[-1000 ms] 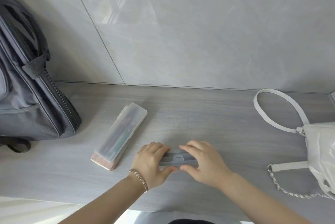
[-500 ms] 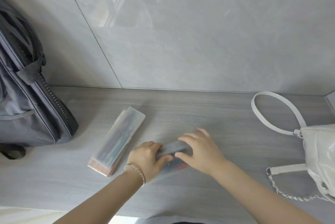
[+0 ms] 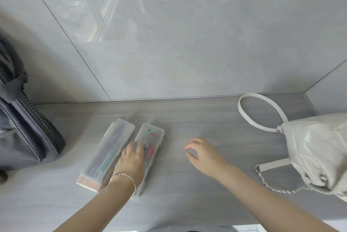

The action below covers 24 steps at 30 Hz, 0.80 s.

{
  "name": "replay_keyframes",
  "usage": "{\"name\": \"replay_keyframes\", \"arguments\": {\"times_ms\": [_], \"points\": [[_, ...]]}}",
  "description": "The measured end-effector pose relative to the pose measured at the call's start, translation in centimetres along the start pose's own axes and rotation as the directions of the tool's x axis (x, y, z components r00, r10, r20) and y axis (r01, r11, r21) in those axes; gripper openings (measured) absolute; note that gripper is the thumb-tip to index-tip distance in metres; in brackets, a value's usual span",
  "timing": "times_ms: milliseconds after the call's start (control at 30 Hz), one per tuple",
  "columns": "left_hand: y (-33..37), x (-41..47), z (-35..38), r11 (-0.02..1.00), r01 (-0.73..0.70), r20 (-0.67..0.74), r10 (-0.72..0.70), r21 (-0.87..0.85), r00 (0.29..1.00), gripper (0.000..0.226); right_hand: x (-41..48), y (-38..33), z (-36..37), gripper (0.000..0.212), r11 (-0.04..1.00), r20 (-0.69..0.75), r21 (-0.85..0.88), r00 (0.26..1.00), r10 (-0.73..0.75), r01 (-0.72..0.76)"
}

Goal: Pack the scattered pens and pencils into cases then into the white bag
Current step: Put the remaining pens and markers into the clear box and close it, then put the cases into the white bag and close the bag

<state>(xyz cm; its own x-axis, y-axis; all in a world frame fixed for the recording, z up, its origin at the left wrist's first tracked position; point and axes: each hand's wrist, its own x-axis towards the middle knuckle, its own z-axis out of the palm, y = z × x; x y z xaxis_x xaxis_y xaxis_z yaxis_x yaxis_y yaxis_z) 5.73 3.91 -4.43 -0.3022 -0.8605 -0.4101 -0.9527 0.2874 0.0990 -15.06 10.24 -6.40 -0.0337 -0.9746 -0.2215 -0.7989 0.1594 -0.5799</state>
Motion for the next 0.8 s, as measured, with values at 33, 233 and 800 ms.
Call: {"name": "replay_keyframes", "arguments": {"times_ms": [33,233,800], "points": [[1.2,0.2,-0.6,0.997,-0.070,0.011,0.069,0.032,0.998,0.042,-0.6,0.5,-0.7,0.024,1.000,0.006,-0.011,1.000,0.015,-0.015],[11.4,2.0,-3.5,0.890,-0.433,0.253,0.391,0.140,0.885,0.037,-4.6,4.2,-6.5,0.029,0.976,0.061,-0.125,0.980,0.188,-0.180],[30.2,-1.7,-4.0,0.623,-0.664,0.241,0.629,0.413,0.739,0.027,-18.5,17.1,-21.2,0.025,0.613,-0.054,-0.632,0.816,0.576,-0.474]]}}
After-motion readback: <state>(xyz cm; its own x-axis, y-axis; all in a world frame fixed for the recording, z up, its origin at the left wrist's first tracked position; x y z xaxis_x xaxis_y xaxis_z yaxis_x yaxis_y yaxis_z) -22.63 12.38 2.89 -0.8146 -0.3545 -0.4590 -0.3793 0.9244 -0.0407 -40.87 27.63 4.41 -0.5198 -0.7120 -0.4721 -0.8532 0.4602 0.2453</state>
